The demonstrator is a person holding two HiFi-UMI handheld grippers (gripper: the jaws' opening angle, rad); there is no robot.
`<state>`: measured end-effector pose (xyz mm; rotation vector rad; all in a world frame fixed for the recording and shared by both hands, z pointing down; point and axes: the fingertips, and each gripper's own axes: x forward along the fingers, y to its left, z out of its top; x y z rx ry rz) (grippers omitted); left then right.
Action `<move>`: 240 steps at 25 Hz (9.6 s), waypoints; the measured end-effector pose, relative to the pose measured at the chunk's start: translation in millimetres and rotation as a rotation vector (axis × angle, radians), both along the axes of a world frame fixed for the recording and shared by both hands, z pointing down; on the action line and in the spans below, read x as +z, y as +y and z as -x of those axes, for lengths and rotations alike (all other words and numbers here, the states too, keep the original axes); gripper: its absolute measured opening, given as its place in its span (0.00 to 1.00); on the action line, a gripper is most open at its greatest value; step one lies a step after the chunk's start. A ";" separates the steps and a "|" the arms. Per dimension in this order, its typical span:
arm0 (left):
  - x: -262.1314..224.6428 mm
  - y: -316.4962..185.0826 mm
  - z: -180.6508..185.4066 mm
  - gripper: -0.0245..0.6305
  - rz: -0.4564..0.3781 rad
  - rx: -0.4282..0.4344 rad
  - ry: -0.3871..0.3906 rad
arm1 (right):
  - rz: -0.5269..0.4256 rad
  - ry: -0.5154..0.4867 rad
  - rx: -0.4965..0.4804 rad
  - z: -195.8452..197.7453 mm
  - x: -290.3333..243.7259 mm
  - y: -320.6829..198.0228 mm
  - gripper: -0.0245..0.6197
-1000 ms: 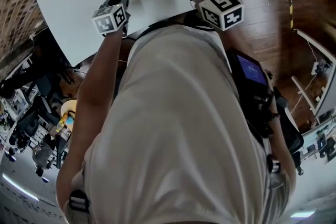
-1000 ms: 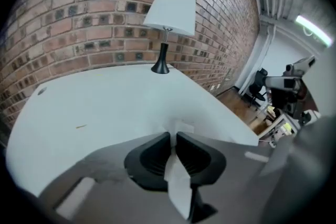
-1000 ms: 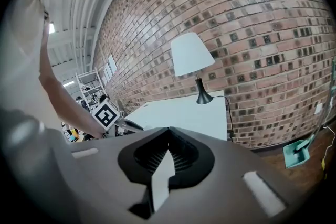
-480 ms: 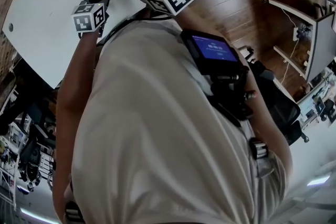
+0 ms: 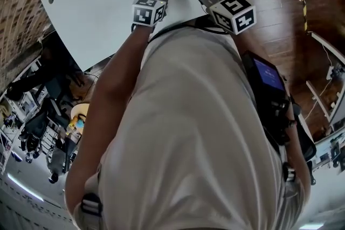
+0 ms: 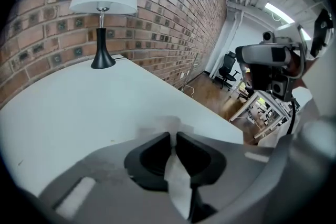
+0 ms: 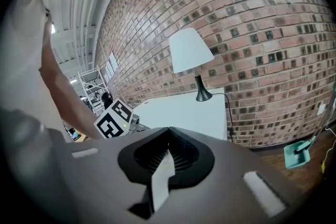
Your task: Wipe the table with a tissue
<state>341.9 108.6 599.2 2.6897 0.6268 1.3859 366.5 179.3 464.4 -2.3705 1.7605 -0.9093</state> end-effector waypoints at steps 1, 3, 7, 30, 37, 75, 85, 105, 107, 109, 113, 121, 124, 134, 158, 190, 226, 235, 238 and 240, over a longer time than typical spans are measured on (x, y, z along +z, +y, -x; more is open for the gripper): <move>1.9 -2.7 -2.3 0.11 -0.006 -0.008 0.001 | 0.001 -0.001 0.000 -1.0 0.0 1.2 0.05; 6.4 -8.4 -6.5 0.11 -0.015 -0.019 0.000 | 0.004 -0.003 0.004 -3.3 -0.1 4.2 0.05; 12.8 -18.3 -7.4 0.11 0.018 -0.029 0.007 | 0.011 -0.009 0.015 -5.1 2.1 9.5 0.05; 3.3 -128.5 9.7 0.10 -0.106 -0.413 -0.129 | 0.000 -0.001 -0.017 -1.7 0.9 12.1 0.05; -39.3 -129.4 42.9 0.11 -0.085 -0.555 0.006 | -0.005 0.014 -0.122 -1.6 4.1 8.0 0.05; -23.2 -124.5 14.1 0.11 -0.060 -0.330 0.017 | 0.053 0.011 -0.245 36.2 1.1 -82.3 0.05; 21.1 -140.8 -4.1 0.11 -0.236 -0.292 -0.076 | 0.088 -0.021 -0.144 28.8 10.0 -55.8 0.05; 10.3 -224.4 41.9 0.11 -0.155 -0.534 -0.156 | 0.108 -0.001 -0.207 42.0 9.6 -80.0 0.05; 11.1 -225.1 55.5 0.11 -0.138 -0.525 -0.185 | 0.106 0.008 -0.218 46.3 8.4 -87.2 0.05; 12.6 -221.6 68.0 0.11 -0.115 -0.507 -0.220 | 0.099 0.012 -0.226 48.1 7.0 -94.0 0.05; 15.9 -215.9 102.2 0.11 -0.100 -0.460 -0.241 | 0.109 0.022 -0.246 55.7 6.5 -109.8 0.05; 5.0 -196.7 139.7 0.11 0.010 -0.382 -0.151 | 0.137 0.060 -0.331 70.5 8.4 -154.0 0.05; -11.8 -198.9 133.4 0.11 0.004 -0.386 -0.099 | 0.135 0.068 -0.374 78.6 6.7 -166.2 0.05; -22.4 -206.8 107.7 0.11 0.077 -0.434 -0.004 | 0.161 0.093 -0.417 80.4 1.7 -176.6 0.05; 22.1 -245.2 18.5 0.11 -0.233 -0.242 0.039 | 0.249 0.014 -0.214 103.3 21.9 -168.2 0.05; -44.3 -396.3 251.3 0.11 -0.334 -0.765 0.073 | 0.132 0.071 -0.307 137.2 5.5 -208.0 0.05; -139.8 -76.9 243.9 0.11 0.144 -0.529 0.494 | -0.085 0.156 -0.428 203.7 -44.8 -73.2 0.05; -134.0 -60.5 265.4 0.11 0.133 -0.582 0.488 | -0.097 0.149 -0.474 217.6 -41.1 -65.1 0.05; -136.8 -52.1 274.1 0.11 0.125 -0.586 0.477 | -0.097 0.138 -0.480 222.4 -41.1 -60.2 0.05; -139.1 -46.4 279.3 0.11 0.122 -0.583 0.467 | -0.100 0.133 -0.480 224.2 -42.5 -56.8 0.05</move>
